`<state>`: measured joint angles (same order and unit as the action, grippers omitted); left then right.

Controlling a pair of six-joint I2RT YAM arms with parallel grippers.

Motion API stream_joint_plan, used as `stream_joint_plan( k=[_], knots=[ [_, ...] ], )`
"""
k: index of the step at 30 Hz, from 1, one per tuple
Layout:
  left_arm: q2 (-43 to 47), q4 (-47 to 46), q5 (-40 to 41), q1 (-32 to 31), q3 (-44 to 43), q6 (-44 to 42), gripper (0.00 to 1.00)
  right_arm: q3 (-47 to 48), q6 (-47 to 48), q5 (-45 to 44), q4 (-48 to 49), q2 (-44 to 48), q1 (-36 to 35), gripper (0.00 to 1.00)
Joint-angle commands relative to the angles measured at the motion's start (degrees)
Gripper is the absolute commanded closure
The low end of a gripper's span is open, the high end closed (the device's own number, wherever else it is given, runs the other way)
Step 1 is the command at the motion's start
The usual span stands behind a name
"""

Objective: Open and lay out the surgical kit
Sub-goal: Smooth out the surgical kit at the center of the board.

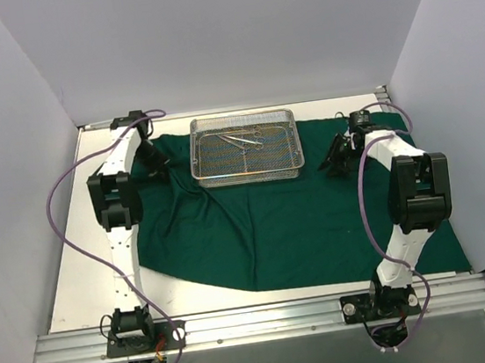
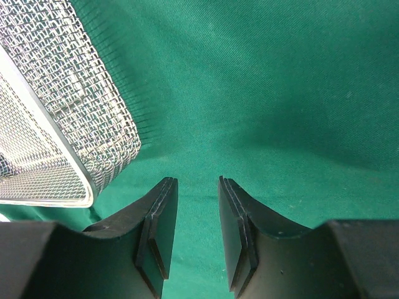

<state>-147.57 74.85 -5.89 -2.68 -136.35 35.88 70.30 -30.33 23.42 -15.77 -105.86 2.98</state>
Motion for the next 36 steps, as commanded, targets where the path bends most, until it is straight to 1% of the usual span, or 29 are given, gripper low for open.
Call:
stream_joint_plan(
  k=[1, 2, 4, 6, 8, 9, 12, 13, 15, 16, 17, 21, 22, 25, 27, 28, 29, 32, 33, 36],
  knots=[
    [-2.47, -5.15, -7.56, -1.63, -3.13, 1.65, 0.98, 1.06, 0.71, -0.66, -1.81, 0.75, 0.27, 0.67],
    [-0.90, -5.24, -7.38, -1.54, -2.52, 1.65, 0.98, 1.15, 0.62, -0.57, -1.81, 0.66, 0.27, 0.67],
    [1.13, -4.71, -4.41, -1.37, -1.73, 0.95, 0.98, 1.24, 0.53, -0.13, -1.37, 0.48, 0.27, 0.67],
    [4.82, -3.84, 0.06, -1.10, -0.06, -0.01, 0.98, 1.24, 0.18, 0.13, -0.85, 0.48, 0.18, 0.67],
    [8.76, -3.66, 2.36, -0.75, 1.87, -0.98, 0.96, 1.15, 0.09, 0.66, -0.67, 0.48, 0.27, 0.67],
    [10.01, -3.22, 5.68, -0.49, 2.06, -1.51, 0.89, 1.07, 0.18, 0.75, -0.49, 0.66, 0.18, 0.67],
    [14.14, -0.59, 11.50, -0.14, 2.06, -2.74, 0.85, 0.89, 0.27, 0.93, -0.49, 0.92, 0.18, 0.67],
    [15.11, -0.49, 14.65, -0.14, 2.14, -3.27, 0.83, 0.71, 0.35, 0.93, -0.40, 0.84, 0.27, 0.67],
    [17.39, 0.56, 17.83, -0.22, 2.58, -4.58, 0.78, 0.63, 0.36, 1.19, -0.49, 0.92, 0.18, 0.67],
    [18.01, 0.91, 19.41, -0.05, 3.63, -4.94, 0.72, 0.62, 0.36, 1.28, -0.40, 0.84, 0.18, 0.67],
    [18.89, 1.09, 21.17, 0.13, 4.51, -5.29, 0.71, 0.54, 0.36, 1.36, -0.49, 0.83, 0.27, 0.67],
    [19.95, 2.05, 22.41, 1.80, 9.69, -6.87, 0.74, 0.54, 0.36, 1.63, -0.40, 1.27, 0.27, 0.67],
    [20.65, 1.10, 22.76, 1.97, 13.27, -7.40, 0.75, 0.54, 0.36, 1.72, -0.32, 1.36, 0.27, 0.67],
    [23.72, -1.01, 25.40, 2.24, 19.44, -8.98, 0.76, -0.16, 0.27, 1.98, 0.04, 1.98, 0.18, 0.67],
    [25.04, -1.37, 27.41, 2.33, 23.75, -9.77, 0.72, -0.95, 0.27, 2.16, 0.39, 2.50, 0.18, 0.67],
    [25.31, -1.89, 28.12, 2.33, 24.90, -10.30, 0.69, -1.22, 0.27, 2.24, 0.56, 2.68, 0.18, 0.67],
    [25.66, -2.16, 28.74, 2.41, 26.74, -10.74, 0.64, -1.48, 0.27, 2.24, 0.83, 2.77, 0.27, 0.67],
    [25.58, -3.13, 30.85, 2.33, 28.94, -12.58, 0.58, -2.19, 0.36, 2.42, 1.09, 2.86, 0.27, 0.67],
    [25.23, -3.13, 32.50, 2.41, 29.04, -13.02, 0.58, -2.27, 0.44, 2.51, 1.18, 2.68, 0.18, 0.67],
    [23.21, -2.43, 33.83, 2.33, 28.78, -13.73, 0.57, -1.75, 0.44, 2.68, 1.01, 2.24, 0.27, 0.67]
  ],
)
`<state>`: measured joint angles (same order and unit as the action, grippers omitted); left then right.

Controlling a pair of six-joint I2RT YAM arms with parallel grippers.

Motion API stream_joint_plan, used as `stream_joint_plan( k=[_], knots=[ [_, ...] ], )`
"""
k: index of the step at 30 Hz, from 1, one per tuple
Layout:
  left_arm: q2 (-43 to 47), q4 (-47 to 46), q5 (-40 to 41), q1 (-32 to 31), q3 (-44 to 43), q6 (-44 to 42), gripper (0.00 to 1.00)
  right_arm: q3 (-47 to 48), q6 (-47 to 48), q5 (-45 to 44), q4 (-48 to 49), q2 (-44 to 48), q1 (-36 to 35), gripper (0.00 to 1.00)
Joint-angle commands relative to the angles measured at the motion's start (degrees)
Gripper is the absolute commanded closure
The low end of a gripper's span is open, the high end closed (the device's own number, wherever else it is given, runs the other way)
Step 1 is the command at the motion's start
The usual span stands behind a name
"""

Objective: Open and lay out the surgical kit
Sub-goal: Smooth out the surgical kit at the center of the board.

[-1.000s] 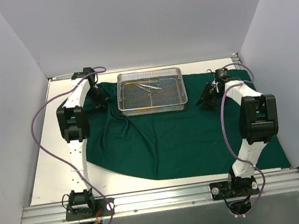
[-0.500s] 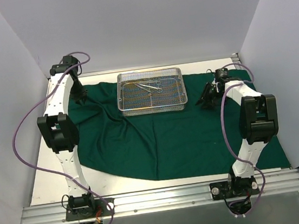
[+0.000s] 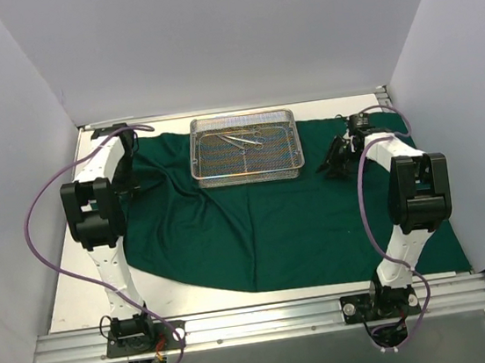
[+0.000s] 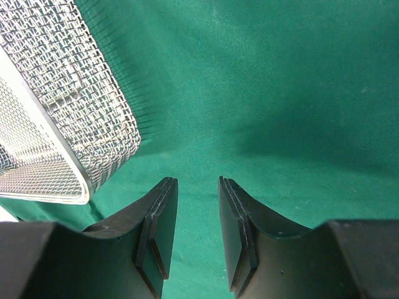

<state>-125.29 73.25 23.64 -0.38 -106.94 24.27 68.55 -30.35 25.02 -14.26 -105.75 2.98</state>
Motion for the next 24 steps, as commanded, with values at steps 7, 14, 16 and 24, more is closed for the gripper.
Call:
stream_joint_plan(
  k=[7, 14, 16, 24],
  knots=[
    [-0.65, -3.29, 5.89, 0.12, 2.17, -3.18, 0.54, 0.70, 0.90, 1.26, -1.03, 1.60, 0.27, 0.67],
    [-2.06, -4.52, 5.01, 0.12, 4.10, -2.91, 0.54, 0.09, 0.99, 1.53, -0.77, 0.99, 0.27, 0.67],
    [-2.76, -4.70, 5.28, 0.12, 4.19, -3.00, 0.54, 0.44, 0.99, 1.61, -0.77, 0.81, 0.27, 0.67],
    [-4.43, -4.96, 5.19, 0.03, 3.93, -3.35, 0.55, 0.62, 0.90, 1.62, -0.77, 0.46, 0.27, 0.67]
  ],
)
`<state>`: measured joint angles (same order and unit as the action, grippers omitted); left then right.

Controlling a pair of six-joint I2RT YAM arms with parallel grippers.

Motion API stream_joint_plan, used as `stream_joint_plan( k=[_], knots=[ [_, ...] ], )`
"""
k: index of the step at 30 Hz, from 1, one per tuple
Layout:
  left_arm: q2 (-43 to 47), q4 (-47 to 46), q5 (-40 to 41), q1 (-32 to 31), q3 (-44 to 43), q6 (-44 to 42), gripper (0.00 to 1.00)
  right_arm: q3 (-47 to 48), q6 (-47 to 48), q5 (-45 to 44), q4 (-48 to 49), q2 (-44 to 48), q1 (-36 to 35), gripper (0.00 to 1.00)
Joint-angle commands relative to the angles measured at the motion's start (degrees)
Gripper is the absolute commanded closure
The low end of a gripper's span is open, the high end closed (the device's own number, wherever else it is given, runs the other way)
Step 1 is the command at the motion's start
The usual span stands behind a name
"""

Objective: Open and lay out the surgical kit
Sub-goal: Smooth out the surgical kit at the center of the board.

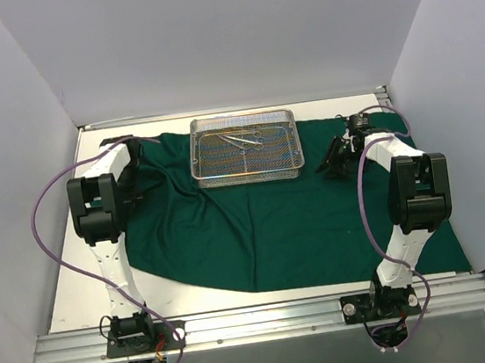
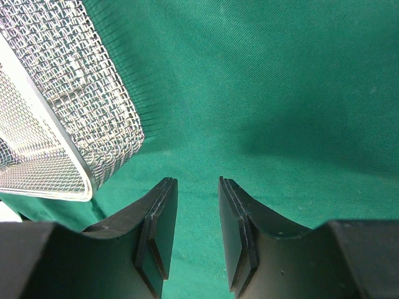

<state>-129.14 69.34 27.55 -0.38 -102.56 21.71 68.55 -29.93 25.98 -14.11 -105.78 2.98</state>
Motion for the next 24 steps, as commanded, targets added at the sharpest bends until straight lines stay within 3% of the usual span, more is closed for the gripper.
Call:
stream_joint_plan(
  k=[1, 9, 17, 24],
  knots=[
    [-0.93, -1.14, 1.28, 0.03, -0.44, -0.80, 0.55, 0.53, 0.49, 0.65, -0.83, 0.48, 0.27, 0.67],
    [-1.29, -1.84, 1.28, 2.93, 0.00, -0.97, 0.68, 0.44, 0.58, 0.48, -1.01, 0.66, 0.44, 0.67],
    [0.99, -2.10, 0.14, 5.56, 0.34, -1.94, 0.98, 0.70, 0.40, 0.48, -1.01, 0.57, 0.45, 0.67],
    [7.49, -1.49, -3.55, 10.38, 7.17, 2.97, 0.98, 1.67, 0.23, 0.92, -1.27, 0.05, 0.36, 0.67]
  ],
)
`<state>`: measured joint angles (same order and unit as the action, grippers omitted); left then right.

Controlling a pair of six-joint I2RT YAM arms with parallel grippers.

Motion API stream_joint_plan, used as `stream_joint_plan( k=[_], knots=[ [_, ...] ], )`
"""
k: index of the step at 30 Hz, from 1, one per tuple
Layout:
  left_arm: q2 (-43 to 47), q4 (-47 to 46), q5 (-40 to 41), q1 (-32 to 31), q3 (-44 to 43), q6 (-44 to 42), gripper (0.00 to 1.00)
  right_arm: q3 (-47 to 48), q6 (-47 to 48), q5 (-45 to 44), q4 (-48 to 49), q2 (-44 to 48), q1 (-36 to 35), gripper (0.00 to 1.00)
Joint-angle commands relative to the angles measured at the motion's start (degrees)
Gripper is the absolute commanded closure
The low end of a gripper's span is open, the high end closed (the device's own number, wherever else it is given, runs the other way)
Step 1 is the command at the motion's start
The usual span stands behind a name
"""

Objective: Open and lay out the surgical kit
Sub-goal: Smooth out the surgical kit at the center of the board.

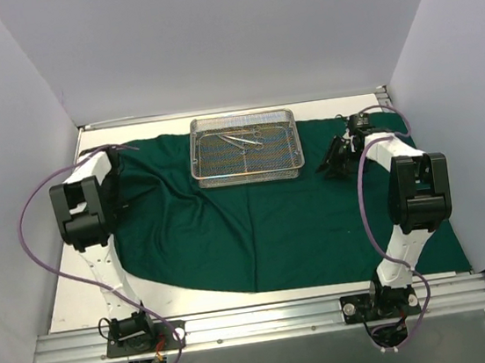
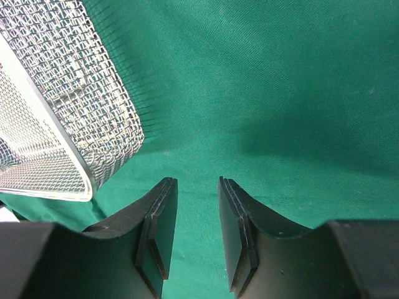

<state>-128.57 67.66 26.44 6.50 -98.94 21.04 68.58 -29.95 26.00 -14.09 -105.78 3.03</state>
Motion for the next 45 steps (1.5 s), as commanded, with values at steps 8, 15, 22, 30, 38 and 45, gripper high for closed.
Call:
stream_joint_plan(
  k=[8, 15, 22, 30, 38, 45],
  knots=[
    [25.02, -2.53, -8.33, 14.23, 18.59, 12.88, 0.98, 4.28, 0.51, 1.25, -2.43, -1.88, -2.67, 0.67],
    [31.54, -0.25, -7.89, 21.18, 22.99, 14.21, 0.98, 6.13, 0.42, 1.86, -2.96, -3.65, -6.36, 0.67],
    [35.94, 1.51, -7.98, 27.86, 28.09, 14.82, 0.96, 6.39, 0.25, 2.48, -2.79, -4.88, -7.42, 0.67],
    [39.53, 3.18, -7.28, 30.50, 28.63, 12.54, 0.49, 7.80, 0.34, 2.39, -3.58, -5.23, -8.30, 0.67],
    [42.88, 1.61, -8.49, 26.20, 27.66, 10.34, 0.51, 7.19, 1.04, 1.16, -4.37, -3.91, -8.39, 0.67],
    [34.39, -9.38, -20.79, 16.98, 22.13, 1.03, 0.98, 7.27, 1.48, -0.24, -4.81, -3.03, -8.39, 0.67]
  ],
)
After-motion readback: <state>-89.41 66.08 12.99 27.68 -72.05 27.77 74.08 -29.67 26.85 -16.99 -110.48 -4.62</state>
